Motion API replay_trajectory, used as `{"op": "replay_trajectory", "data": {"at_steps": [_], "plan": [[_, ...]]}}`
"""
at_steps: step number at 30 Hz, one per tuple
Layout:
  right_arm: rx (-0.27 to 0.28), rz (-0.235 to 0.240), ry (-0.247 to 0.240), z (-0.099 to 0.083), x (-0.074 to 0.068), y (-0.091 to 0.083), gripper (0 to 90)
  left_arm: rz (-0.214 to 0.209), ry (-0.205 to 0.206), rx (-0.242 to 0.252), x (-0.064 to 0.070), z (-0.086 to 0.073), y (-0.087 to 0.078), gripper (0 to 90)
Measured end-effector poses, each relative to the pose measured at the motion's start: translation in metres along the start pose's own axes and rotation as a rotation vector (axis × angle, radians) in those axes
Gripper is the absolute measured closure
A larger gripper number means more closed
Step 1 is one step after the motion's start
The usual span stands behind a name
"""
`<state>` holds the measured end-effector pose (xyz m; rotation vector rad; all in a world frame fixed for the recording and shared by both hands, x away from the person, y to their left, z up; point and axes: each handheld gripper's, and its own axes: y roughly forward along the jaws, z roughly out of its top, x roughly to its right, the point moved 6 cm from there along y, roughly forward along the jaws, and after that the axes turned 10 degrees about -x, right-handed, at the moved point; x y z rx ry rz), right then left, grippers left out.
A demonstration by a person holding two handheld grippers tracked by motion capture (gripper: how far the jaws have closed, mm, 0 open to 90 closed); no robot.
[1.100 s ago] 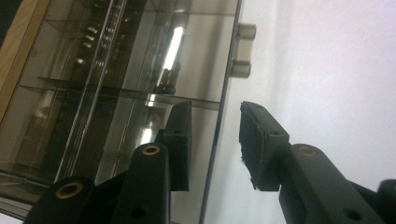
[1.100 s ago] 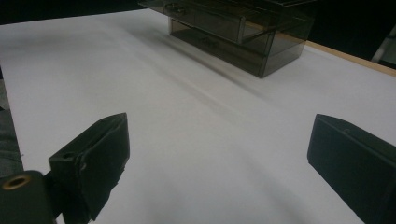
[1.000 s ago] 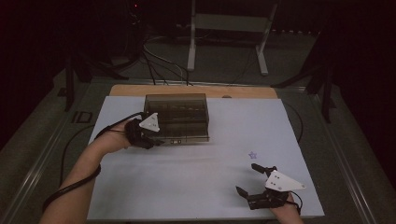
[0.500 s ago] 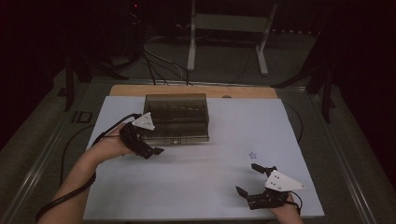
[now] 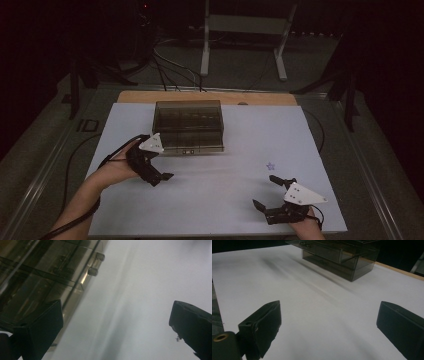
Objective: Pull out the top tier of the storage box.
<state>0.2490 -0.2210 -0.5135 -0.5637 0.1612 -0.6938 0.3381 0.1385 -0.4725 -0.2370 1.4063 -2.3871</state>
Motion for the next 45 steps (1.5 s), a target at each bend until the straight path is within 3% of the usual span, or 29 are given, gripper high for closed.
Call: {"op": "replay_trajectory", "data": {"at_steps": [18, 29, 45], "plan": [[-0.004, -0.001, 0.004, 0.0, 0.001, 0.0, 5.7, -0.011, -0.058, 0.103, 0.023, -0.031, 0.007, 0.3], [-0.006, -0.003, 0.003, -0.001, 0.001, 0.0, 5.7, -0.001, -0.134, 0.189, 0.03, -0.053, 0.017, 0.3], [-0.011, 0.002, -0.001, -0.001, 0.001, 0.001, 5.7, 0.034, -0.173, 0.202, 0.044, -0.078, 0.027, 0.3]]}}
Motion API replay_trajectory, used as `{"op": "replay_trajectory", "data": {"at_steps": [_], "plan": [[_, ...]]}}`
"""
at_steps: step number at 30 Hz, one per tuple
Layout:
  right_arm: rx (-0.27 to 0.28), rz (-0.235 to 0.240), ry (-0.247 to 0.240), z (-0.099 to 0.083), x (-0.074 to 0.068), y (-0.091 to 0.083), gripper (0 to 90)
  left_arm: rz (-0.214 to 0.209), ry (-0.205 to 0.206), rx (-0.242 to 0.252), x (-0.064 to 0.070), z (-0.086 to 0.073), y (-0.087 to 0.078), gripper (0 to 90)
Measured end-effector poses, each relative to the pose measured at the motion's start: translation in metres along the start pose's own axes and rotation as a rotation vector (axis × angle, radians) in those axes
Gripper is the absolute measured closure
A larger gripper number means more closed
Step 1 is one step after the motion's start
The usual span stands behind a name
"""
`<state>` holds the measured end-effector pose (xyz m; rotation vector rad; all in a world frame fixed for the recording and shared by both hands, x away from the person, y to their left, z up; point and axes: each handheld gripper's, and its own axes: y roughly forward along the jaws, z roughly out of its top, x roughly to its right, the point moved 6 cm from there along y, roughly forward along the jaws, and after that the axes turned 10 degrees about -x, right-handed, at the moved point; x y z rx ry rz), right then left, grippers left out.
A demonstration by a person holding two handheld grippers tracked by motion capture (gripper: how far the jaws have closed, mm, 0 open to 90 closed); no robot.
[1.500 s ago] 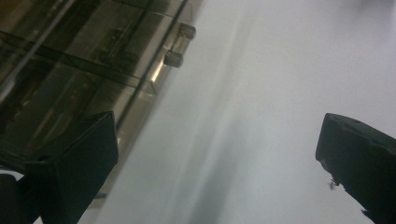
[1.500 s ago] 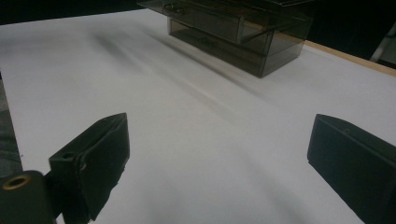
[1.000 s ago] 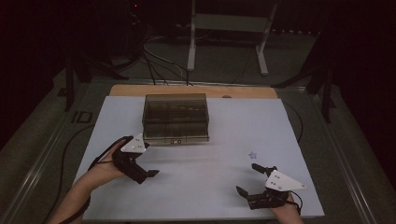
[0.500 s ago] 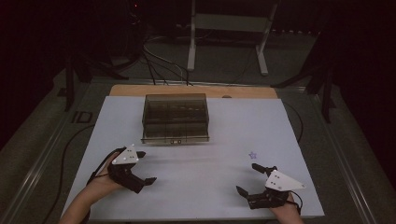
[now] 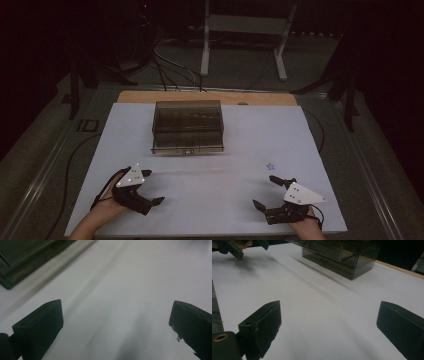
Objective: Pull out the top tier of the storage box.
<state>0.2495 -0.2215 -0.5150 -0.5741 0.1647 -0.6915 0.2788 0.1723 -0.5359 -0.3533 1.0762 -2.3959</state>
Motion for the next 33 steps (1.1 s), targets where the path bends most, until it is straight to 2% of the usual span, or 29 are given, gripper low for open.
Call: {"op": "replay_trajectory", "data": {"at_steps": [5, 7, 12, 17, 24, 25, 27, 33], "plan": [[-0.001, 0.0, 0.0, 0.0, 0.0, 0.0, 5.7, 0.007, -0.004, 0.003, 0.004, -0.005, -0.003, 0.3], [-0.003, 0.0, -0.002, 0.0, 0.0, 0.0, 5.7, 0.021, -0.005, 0.008, 0.007, -0.009, -0.006, 0.3], [-0.007, 0.0, -0.003, 0.0, 0.0, 0.001, 5.8, 0.031, -0.031, 0.02, 0.007, -0.015, -0.008, 0.3], [-0.013, 0.001, -0.011, -0.001, -0.001, 0.002, 5.7, 0.028, -0.046, 0.016, 0.007, -0.019, -0.007, 0.3], [-0.02, 0.003, -0.015, -0.001, -0.001, 0.003, 5.7, 0.022, -0.064, 0.045, 0.005, -0.019, -0.01, 0.3], [-0.022, 0.001, -0.015, -0.001, -0.002, 0.003, 5.7, 0.0, -0.063, 0.054, 0.005, -0.019, -0.011, 0.3], [-0.021, 0.001, -0.015, -0.001, -0.002, 0.003, 5.7, -0.004, -0.07, 0.057, 0.006, -0.019, -0.011, 0.3], [-0.023, 0.003, -0.017, -0.001, -0.003, 0.003, 5.7, 0.005, -0.072, 0.055, 0.006, -0.019, -0.011, 0.3]]}}
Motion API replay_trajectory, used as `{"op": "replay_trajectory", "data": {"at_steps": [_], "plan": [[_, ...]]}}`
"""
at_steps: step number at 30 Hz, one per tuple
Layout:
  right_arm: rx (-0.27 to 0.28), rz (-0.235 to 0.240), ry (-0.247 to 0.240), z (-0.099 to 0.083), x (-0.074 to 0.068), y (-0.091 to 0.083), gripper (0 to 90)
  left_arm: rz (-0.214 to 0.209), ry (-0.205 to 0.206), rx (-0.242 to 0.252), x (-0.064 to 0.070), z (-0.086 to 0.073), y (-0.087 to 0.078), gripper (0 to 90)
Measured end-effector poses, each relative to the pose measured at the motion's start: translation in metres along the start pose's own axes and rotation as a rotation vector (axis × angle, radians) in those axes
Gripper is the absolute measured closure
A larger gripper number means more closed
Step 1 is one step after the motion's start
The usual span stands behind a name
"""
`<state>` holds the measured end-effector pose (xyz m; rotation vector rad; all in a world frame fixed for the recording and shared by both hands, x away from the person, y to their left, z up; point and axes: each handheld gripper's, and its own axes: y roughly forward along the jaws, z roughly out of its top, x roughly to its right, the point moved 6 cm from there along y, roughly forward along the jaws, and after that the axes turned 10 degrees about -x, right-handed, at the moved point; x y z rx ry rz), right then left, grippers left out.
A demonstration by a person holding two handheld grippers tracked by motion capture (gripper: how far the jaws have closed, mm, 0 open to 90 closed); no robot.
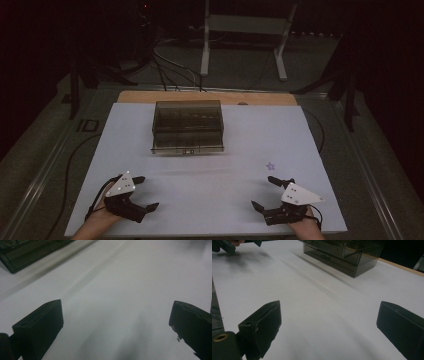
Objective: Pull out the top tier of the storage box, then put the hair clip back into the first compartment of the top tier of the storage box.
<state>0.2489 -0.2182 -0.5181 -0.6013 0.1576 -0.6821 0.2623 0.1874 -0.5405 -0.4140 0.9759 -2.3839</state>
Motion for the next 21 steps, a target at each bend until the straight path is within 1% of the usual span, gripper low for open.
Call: {"op": "replay_trajectory", "data": {"at_steps": [6, 13, 17, 21], "plan": [[-0.004, 0.001, -0.004, -0.0002, -0.0006, 0.0004, 5.7, -0.009, 0.001, 0.008, 0.0014, 0.0016, -0.001, 0.3], [-0.017, -0.001, -0.014, -0.0001, -0.0026, 0.002, 5.7, -0.006, -0.005, 0.018, 0.0008, 0.0021, -0.002, 0.3], [-0.023, -0.002, -0.012, 0.0004, -0.0031, 0.0028, 5.7, -0.006, -0.003, 0.014, 0.0009, 0.0012, -0.001, 0.3], [-0.043, -0.002, -0.016, 0.0058, -0.0055, 0.0019, 5.7, -0.023, -0.004, 0.022, 0.0022, 0.0019, -0.001, 0.3]]}}
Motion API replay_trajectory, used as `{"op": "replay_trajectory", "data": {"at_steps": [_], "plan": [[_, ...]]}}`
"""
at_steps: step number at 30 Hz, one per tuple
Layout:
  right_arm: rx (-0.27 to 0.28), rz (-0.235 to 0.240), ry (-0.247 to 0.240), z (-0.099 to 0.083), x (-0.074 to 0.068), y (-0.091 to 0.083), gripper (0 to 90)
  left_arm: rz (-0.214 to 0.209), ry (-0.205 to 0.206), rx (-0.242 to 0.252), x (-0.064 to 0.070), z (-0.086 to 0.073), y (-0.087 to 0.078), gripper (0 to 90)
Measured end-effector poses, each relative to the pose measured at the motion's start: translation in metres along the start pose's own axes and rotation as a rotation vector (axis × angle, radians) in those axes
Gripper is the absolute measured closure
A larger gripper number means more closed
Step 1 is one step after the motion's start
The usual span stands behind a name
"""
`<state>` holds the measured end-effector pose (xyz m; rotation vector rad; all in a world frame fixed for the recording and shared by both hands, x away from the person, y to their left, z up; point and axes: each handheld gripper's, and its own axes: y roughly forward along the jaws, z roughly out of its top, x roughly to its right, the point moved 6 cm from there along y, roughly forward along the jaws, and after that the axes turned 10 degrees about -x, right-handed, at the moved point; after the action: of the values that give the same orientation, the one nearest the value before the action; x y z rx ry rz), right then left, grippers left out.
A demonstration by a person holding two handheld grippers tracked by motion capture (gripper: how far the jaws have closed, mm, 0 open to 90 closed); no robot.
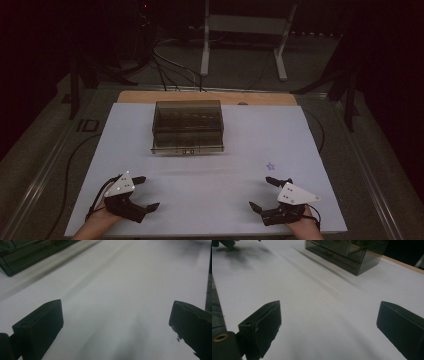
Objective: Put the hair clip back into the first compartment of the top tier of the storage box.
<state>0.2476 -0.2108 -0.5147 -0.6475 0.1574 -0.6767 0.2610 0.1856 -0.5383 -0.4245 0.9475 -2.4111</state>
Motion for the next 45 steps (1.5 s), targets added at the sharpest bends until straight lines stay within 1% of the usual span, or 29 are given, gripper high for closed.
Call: {"op": "replay_trajectory", "data": {"at_steps": [1, 2, 3, 4, 6, 7, 8, 12, 16, 19, 20, 21, 23, 24, 25, 26, 27, 28, 29, 30, 34, 39, 41, 42, 43, 45], "plan": [[0.0, 0.0, 0.0, 0.0, 0.0, 0.0, 5.7, -0.003, -0.003, -0.002, 0.0, 0.0, 0.0, 0.3], [-0.019, 0.003, -0.003, 0.005, -0.003, -0.003, 5.8, -0.008, -0.004, -0.006, 0.0, 0.0, 0.0, 0.3], [-0.019, 0.003, -0.003, 0.005, -0.003, -0.003, 5.8, -0.013, -0.003, -0.009, 0.001, -0.001, 0.001, 0.3], [-0.026, 0.017, -0.007, 0.01, -0.007, -0.005, 5.8, -0.019, 0.002, -0.017, 0.002, -0.001, 0.001, 0.3], [-0.051, 0.006, -0.033, 0.016, -0.01, -0.006, 5.7, -0.018, 0.015, -0.03, 0.004, -0.001, 0.003, 0.3], [-0.051, 0.006, -0.033, 0.016, -0.01, -0.006, 5.7, -0.018, 0.015, -0.03, 0.004, -0.001, 0.003, 0.3], [-0.056, 0.02, -0.042, 0.022, -0.014, -0.008, 5.7, -0.017, 0.017, -0.023, 0.005, 0.0, 0.003, 0.3], [-0.064, 0.02, -0.061, 0.028, -0.015, -0.009, 5.7, -0.016, 0.015, -0.019, 0.005, 0.0, 0.002, 0.3], [-0.079, 0.009, -0.065, 0.034, -0.011, -0.012, 5.7, -0.012, 0.013, -0.014, 0.004, 0.0, 0.001, 0.3], [-0.073, 0.0, -0.054, 0.04, -0.004, -0.015, 5.7, -0.013, 0.01, -0.01, 0.004, 0.001, 0.001, 0.3], [-0.071, -0.013, -0.049, 0.044, 0.001, -0.017, 5.7, -0.009, 0.013, -0.01, 0.004, 0.001, 0.0, 0.3], [-0.071, -0.013, -0.049, 0.044, 0.001, -0.017, 5.7, -0.008, 0.012, -0.008, 0.004, 0.001, 0.0, 0.3], [-0.067, -0.031, -0.037, 0.05, 0.009, -0.02, 5.7, -0.006, 0.012, -0.005, 0.004, 0.001, 0.0, 0.3], [-0.067, -0.031, -0.037, 0.05, 0.009, -0.02, 5.7, -0.006, 0.012, -0.005, 0.004, 0.001, 0.0, 0.3], [-0.065, -0.045, -0.028, 0.053, 0.014, -0.02, 5.8, -0.006, 0.011, -0.004, 0.004, 0.001, 0.0, 0.3], [-0.065, -0.045, -0.028, 0.053, 0.014, -0.02, 5.8, -0.007, 0.011, -0.003, 0.003, 0.001, 0.0, 0.3], [-0.062, -0.058, -0.009, 0.056, 0.021, -0.02, 5.8, -0.007, 0.011, -0.004, 0.003, 0.001, 0.0, 0.3], [-0.062, -0.058, -0.009, 0.056, 0.021, -0.02, 5.8, -0.007, 0.01, -0.005, 0.003, 0.001, 0.0, 0.3], [-0.058, -0.068, 0.007, 0.057, 0.027, -0.02, 5.8, -0.006, 0.01, -0.005, 0.003, 0.001, 0.0, 0.3], [-0.058, -0.068, 0.007, 0.057, 0.027, -0.02, 5.8, -0.006, 0.01, -0.004, 0.003, 0.001, 0.0, 0.3], [-0.06, -0.09, 0.049, 0.058, 0.04, -0.019, 5.8, -0.004, 0.013, 0.001, 0.003, 0.002, -0.001, 0.3], [-0.07, -0.133, 0.089, 0.058, 0.058, -0.018, 5.8, -0.003, 0.013, 0.001, 0.003, 0.002, -0.001, 0.3], [-0.059, -0.145, 0.111, 0.058, 0.066, -0.018, 5.7, -0.001, 0.014, 0.001, 0.003, 0.002, -0.002, 0.3], [-0.057, -0.165, 0.124, 0.058, 0.073, -0.018, 5.7, -0.002, 0.012, 0.002, 0.003, 0.002, -0.002, 0.3], [-0.063, -0.175, 0.139, 0.057, 0.078, -0.018, 5.7, -0.001, 0.013, 0.002, 0.003, 0.002, -0.002, 0.3], [-0.071, -0.189, 0.158, 0.055, 0.085, -0.017, 5.7, -0.001, 0.012, 0.003, 0.003, 0.002, -0.002, 0.3]]}}
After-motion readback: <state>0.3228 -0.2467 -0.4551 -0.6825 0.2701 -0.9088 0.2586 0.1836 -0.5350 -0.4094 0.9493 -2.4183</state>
